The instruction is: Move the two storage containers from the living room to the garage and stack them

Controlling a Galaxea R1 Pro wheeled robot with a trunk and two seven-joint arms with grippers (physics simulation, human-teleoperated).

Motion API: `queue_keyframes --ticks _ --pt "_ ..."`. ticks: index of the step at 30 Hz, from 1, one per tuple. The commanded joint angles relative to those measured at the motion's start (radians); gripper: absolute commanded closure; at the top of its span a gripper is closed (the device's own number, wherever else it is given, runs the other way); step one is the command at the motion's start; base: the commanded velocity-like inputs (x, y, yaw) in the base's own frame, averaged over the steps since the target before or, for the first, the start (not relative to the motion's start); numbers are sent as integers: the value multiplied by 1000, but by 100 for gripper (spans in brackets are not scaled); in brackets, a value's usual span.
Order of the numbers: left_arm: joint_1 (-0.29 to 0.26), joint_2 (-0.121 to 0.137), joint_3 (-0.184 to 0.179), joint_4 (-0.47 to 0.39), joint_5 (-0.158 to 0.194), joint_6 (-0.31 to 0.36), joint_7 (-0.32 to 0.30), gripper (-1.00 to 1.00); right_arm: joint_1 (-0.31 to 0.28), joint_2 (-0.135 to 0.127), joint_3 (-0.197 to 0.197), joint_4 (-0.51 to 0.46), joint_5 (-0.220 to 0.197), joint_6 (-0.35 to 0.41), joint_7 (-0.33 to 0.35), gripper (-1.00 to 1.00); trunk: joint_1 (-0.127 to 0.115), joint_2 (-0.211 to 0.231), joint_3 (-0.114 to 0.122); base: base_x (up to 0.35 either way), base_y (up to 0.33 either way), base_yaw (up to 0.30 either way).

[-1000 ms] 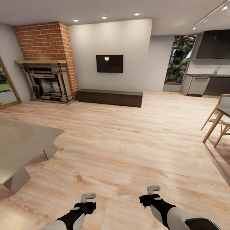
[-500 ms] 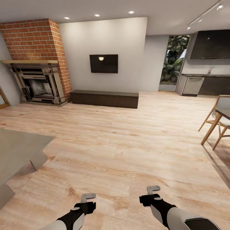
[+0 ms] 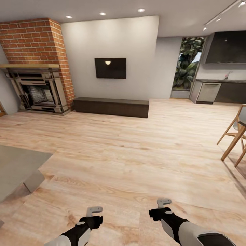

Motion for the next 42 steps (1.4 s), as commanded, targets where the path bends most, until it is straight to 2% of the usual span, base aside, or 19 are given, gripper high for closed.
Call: queue_keyframes --ticks 1,42 --pt "-1 0 5 1 1 -4 2 -100 -1 0 7 2 2 -2 -4 -100 1 0 -1 345 0 0" --pt "-1 0 5 1 1 -4 2 -100 -1 0 7 2 2 -2 -4 -100 1 0 -1 345 0 0"
